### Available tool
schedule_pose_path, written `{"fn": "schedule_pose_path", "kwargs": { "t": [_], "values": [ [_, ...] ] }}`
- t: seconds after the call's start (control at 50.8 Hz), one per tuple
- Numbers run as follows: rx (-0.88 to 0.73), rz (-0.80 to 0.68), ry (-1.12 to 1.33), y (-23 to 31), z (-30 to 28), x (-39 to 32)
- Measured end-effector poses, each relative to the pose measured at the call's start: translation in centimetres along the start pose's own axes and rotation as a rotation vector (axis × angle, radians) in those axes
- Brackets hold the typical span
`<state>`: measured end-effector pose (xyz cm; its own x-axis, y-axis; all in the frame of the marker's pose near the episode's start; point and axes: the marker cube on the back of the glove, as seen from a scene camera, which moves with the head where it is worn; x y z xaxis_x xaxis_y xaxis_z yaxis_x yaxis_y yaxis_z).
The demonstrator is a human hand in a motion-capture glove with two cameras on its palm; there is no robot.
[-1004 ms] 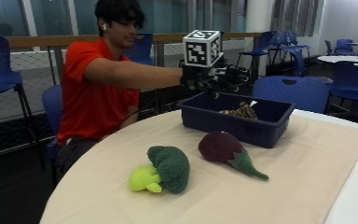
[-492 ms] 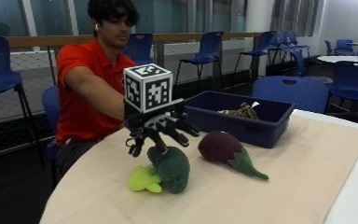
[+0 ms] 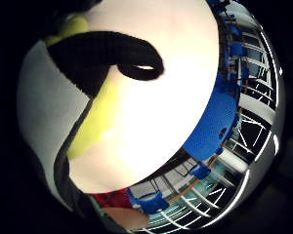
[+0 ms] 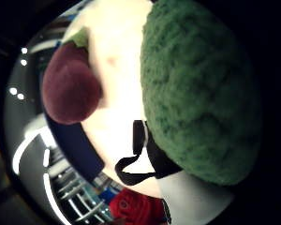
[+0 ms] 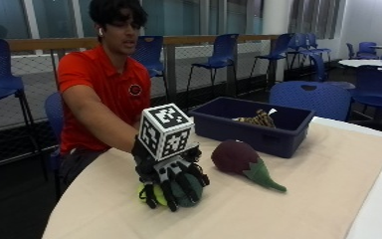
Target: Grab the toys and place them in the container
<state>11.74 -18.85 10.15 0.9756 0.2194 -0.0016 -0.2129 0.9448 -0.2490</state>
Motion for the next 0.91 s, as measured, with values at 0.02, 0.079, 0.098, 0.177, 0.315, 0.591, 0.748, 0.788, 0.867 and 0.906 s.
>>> {"fn": "schedule_pose_path", "kwargs": {
  "t": [0.02,0.079,0.098,0.177,0.315,0.591,0.748,0.788,0.867,0.906],
  "values": [
    [-0.002,-0.002,0.008,0.1,0.0,0.0],
    [0.009,-0.009,0.018,0.3,0.0,0.0],
    [0.021,-0.011,0.018,0.3,0.0,0.0],
    [0.083,-0.009,-0.003,0.6,-0.1,-0.2],
    [0.163,-0.002,-0.03,1.6,-1.3,-0.6],
    [0.249,-0.11,-0.107,6.5,-8.0,-5.7],
    [0.317,-0.24,-0.098,9.6,-13.2,-13.8],
    [0.328,-0.275,-0.094,10.1,-14.1,-15.9],
    [0.336,-0.344,-0.089,10.9,-15.5,-20.6],
    [0.331,-0.37,-0.092,11.2,-15.9,-22.6]
  ]
}}
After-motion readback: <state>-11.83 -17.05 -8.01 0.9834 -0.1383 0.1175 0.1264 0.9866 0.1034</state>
